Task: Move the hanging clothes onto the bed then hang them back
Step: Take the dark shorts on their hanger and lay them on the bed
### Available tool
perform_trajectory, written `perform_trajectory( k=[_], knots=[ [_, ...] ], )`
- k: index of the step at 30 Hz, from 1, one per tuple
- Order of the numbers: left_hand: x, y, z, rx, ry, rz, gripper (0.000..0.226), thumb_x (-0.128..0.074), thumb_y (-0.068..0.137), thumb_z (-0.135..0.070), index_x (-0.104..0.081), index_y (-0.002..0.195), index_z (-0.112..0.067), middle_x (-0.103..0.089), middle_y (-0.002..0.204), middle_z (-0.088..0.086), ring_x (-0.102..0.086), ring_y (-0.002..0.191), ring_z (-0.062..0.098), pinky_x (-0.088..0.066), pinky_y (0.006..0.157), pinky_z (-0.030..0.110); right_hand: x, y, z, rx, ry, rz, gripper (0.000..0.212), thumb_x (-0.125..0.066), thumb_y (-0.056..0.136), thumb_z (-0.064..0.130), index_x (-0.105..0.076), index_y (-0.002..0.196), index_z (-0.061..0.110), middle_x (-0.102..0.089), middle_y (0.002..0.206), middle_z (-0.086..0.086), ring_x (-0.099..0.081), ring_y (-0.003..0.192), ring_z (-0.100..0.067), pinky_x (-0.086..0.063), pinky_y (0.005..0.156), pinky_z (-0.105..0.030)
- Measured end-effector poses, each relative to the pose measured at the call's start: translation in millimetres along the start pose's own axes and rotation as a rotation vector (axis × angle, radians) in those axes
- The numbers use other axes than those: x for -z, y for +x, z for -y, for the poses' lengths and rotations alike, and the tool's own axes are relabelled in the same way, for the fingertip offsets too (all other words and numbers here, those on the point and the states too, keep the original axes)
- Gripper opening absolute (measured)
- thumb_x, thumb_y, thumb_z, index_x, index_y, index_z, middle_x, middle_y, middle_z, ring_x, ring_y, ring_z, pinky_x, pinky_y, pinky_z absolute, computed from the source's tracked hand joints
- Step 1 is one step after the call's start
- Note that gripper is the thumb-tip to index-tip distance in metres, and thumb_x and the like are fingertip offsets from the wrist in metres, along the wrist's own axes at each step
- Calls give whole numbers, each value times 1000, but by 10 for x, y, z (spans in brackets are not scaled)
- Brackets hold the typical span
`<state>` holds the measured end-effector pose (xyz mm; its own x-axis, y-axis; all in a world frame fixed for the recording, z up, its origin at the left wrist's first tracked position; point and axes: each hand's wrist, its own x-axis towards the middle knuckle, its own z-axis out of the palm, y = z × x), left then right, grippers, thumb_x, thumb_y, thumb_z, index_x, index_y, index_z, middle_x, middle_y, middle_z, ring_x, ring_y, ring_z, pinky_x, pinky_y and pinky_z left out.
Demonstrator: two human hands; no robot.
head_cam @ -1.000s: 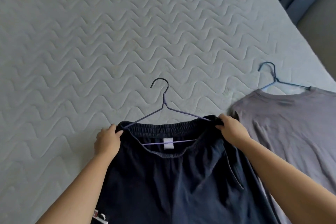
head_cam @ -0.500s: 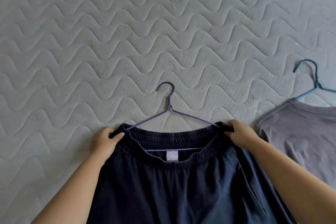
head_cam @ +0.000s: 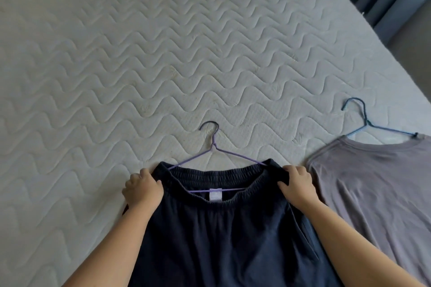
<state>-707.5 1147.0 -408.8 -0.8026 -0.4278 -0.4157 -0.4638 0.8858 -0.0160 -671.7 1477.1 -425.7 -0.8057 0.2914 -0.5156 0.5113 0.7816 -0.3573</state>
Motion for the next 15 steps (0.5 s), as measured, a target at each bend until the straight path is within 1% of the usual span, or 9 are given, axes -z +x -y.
perform_trajectory(
  k=[1, 3, 5, 6, 9, 11, 13, 14, 15],
  knots=[
    [23, -195, 24, -43, -60, -52, 42, -50, 90, -26, -43, 126, -4, -48, 130, 20, -46, 118, 35, -39, 96, 43, 2, -183, -55, 25, -4, -29, 50, -55, 88, 21, -39, 134, 13, -36, 139, -11, -34, 128, -30, -36, 101, -39],
    [-2, -604, 126, -125, -217, -108, 37, -50, 89, -19, -49, 124, -5, -53, 125, 18, -50, 114, 34, -41, 92, 42, -19, -587, -248, 50, 26, -37, 50, -54, 88, 19, -39, 135, 12, -36, 140, -9, -34, 129, -28, -35, 103, -37],
    [-98, -1057, 248, -154, -336, -105, 30, -50, 89, -14, -54, 117, -5, -56, 120, 16, -53, 109, 32, -44, 86, 41, -73, -1008, -523, 63, 24, 2, 51, -55, 88, 18, -40, 135, 11, -37, 141, -9, -36, 130, -28, -34, 105, -35],
    [-164, -1297, 305, -138, -405, -81, 26, -50, 88, -12, -56, 113, -5, -57, 117, 15, -54, 106, 32, -44, 85, 40, -111, -1235, -673, 51, 5, 31, 51, -56, 87, 18, -40, 135, 11, -38, 141, -8, -37, 130, -28, -33, 105, -34],
    [-352, -2018, 385, 53, -658, 112, 17, -47, 88, -9, -57, 102, -10, -58, 113, 12, -55, 104, 31, -40, 82, 33, -204, -1878, -1185, -35, -22, 99, 52, -58, 86, 20, -42, 134, 12, -41, 140, -6, -39, 129, -27, -35, 104, -35],
    [-448, -2466, 413, 147, -748, 235, 20, -46, 88, -10, -57, 105, -10, -60, 110, 9, -55, 105, 29, -40, 84, 30, -241, -2263, -1531, -140, 10, 116, 51, -59, 84, 19, -45, 132, 10, -47, 136, -10, -45, 125, -29, -40, 101, -39],
    [-498, -2866, 474, 186, -809, 329, 20, -46, 87, -10, -58, 104, -10, -63, 108, 10, -57, 103, 29, -42, 87, 31, -233, -2640, -1796, -282, 141, 114, 45, -60, 83, 14, -50, 126, 5, -55, 124, -16, -54, 114, -31, -45, 92, -39],
    [-515, -3048, 533, 199, -820, 365, 19, -45, 87, -9, -59, 100, -11, -64, 106, 11, -58, 101, 29, -44, 87, 33, -217, -2827, -1928, -354, 210, 105, 37, -60, 83, 11, -54, 119, 3, -58, 115, -17, -57, 108, -31, -44, 84, -35],
    [-550, -3214, 619, 224, -826, 389, 18, -45, 86, -9, -59, 95, -13, -65, 104, 11, -59, 99, 29, -46, 87, 34, -183, -3017, -2012, -423, 285, 96, 28, -60, 83, 8, -56, 110, 2, -60, 106, -18, -59, 101, -30, -40, 77, -33]
  ],
)
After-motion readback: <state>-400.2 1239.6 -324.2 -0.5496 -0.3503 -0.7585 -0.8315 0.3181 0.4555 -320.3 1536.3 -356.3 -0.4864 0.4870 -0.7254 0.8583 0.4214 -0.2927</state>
